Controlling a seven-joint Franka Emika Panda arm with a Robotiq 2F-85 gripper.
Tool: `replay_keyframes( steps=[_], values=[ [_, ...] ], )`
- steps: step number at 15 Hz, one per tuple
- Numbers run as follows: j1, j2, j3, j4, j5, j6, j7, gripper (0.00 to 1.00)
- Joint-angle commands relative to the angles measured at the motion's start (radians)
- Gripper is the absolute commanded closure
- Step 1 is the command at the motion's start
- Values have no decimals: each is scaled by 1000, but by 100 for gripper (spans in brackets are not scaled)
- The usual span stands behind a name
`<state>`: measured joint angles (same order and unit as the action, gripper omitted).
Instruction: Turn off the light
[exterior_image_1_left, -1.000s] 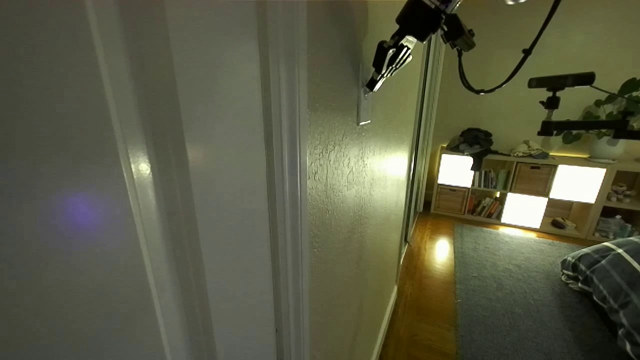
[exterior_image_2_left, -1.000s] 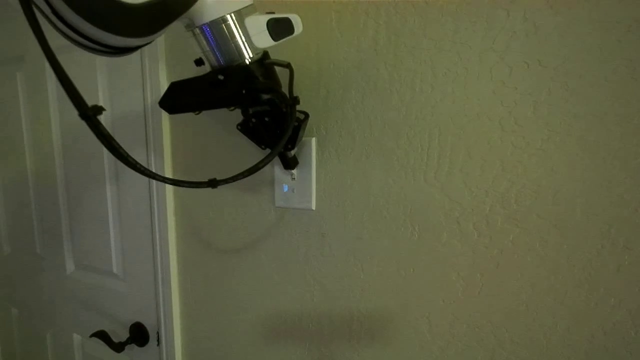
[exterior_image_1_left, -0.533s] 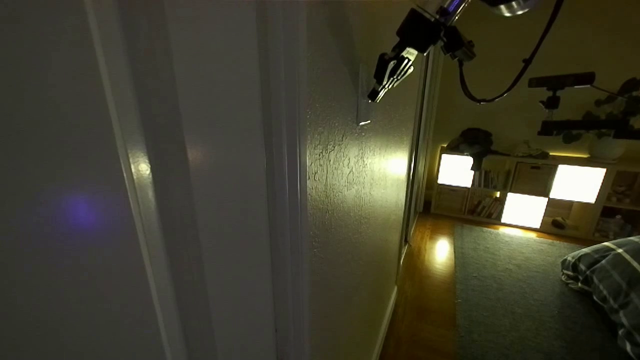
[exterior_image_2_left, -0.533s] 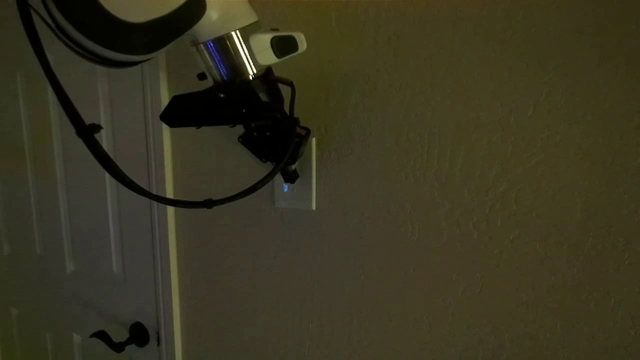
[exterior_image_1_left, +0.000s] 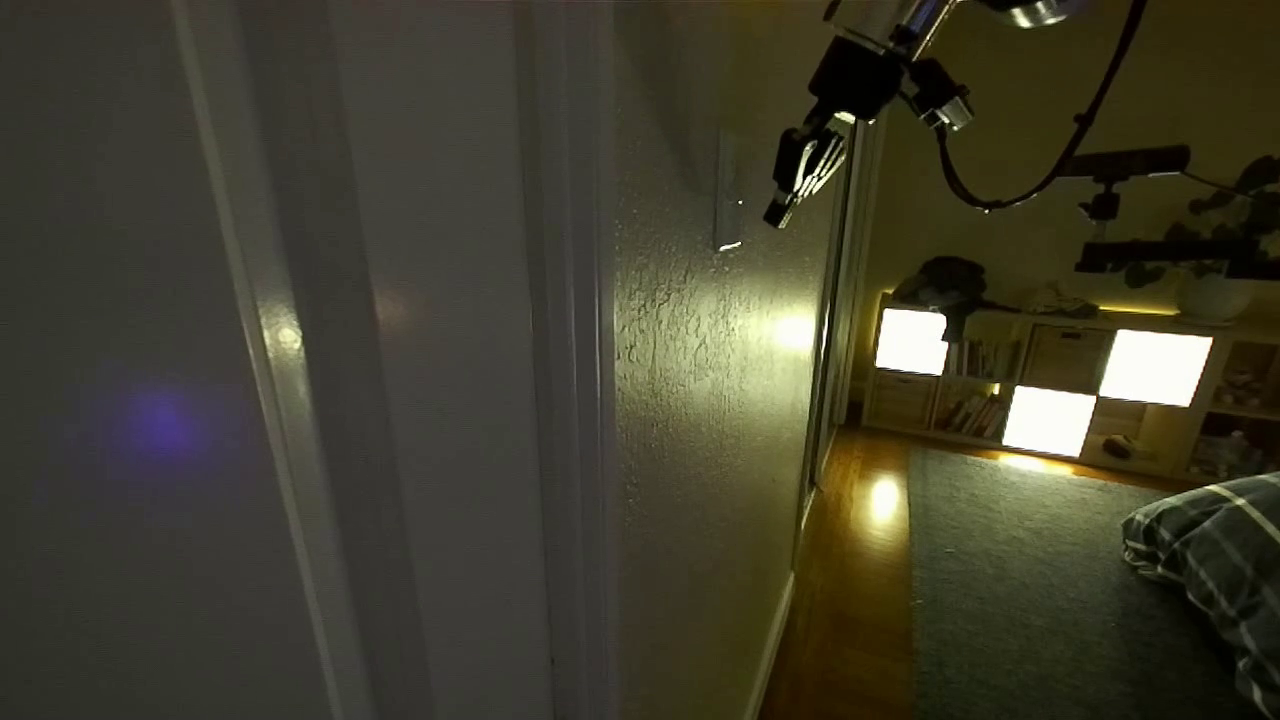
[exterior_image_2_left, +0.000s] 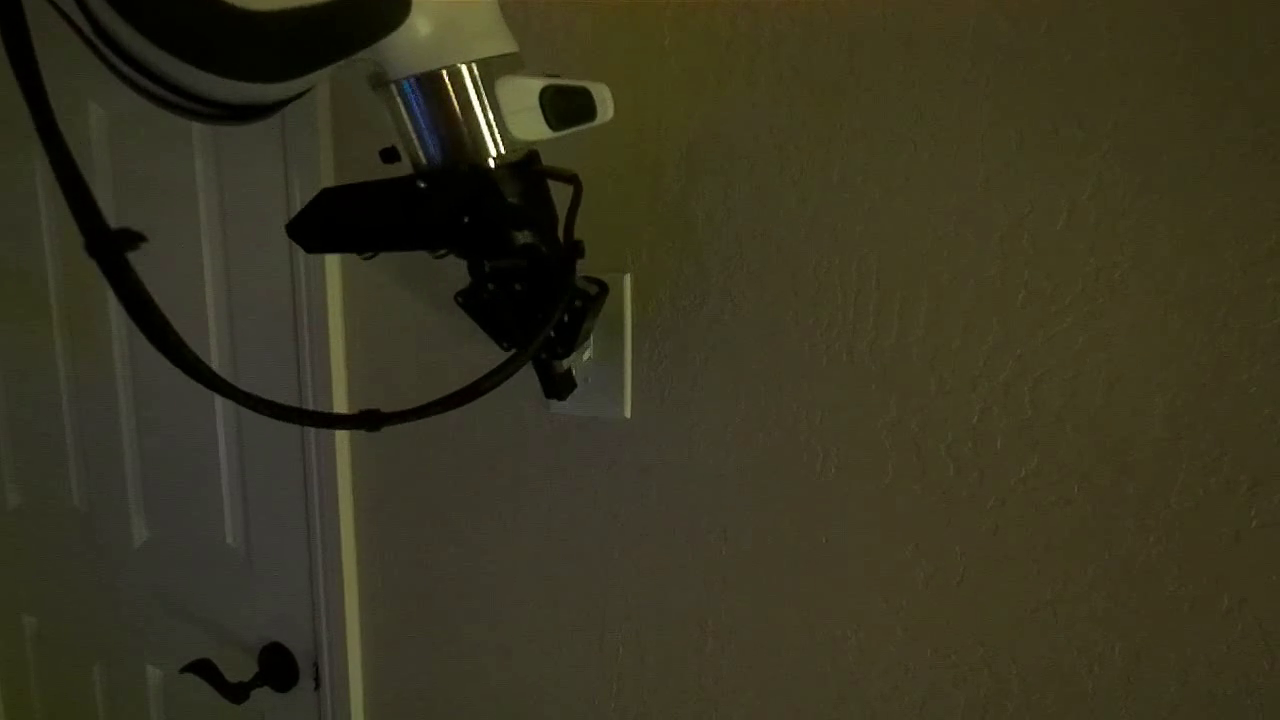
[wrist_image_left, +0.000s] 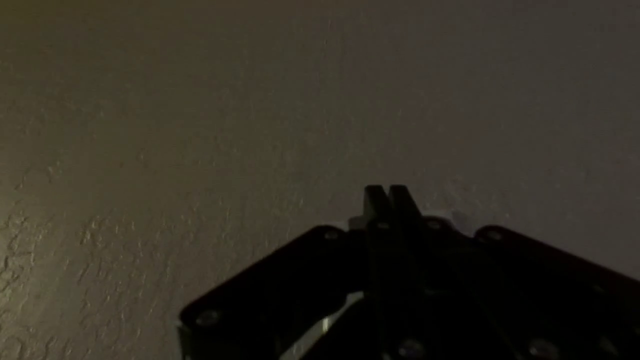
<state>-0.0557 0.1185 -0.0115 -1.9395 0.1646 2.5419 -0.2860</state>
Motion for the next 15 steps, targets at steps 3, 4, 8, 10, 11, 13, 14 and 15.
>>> replay_keyframes(
  steps=[3,4,8,10,11,13,14,15],
  values=[
    [-5,-97,-16,-45,-42,-361,28,96],
    [-3,-101,-21,-51,-63,-404,42,95],
    [-1,-119,-29,-87,-106,-496,46,79],
    [1,-130,-29,-123,-114,-478,33,67],
    [1,-136,-28,-140,-117,-469,33,60],
    [1,-152,-28,-173,-94,-457,22,48],
    [0,-163,-29,-191,-83,-452,18,42],
    [0,-171,-29,-203,-78,-453,16,35]
  ],
)
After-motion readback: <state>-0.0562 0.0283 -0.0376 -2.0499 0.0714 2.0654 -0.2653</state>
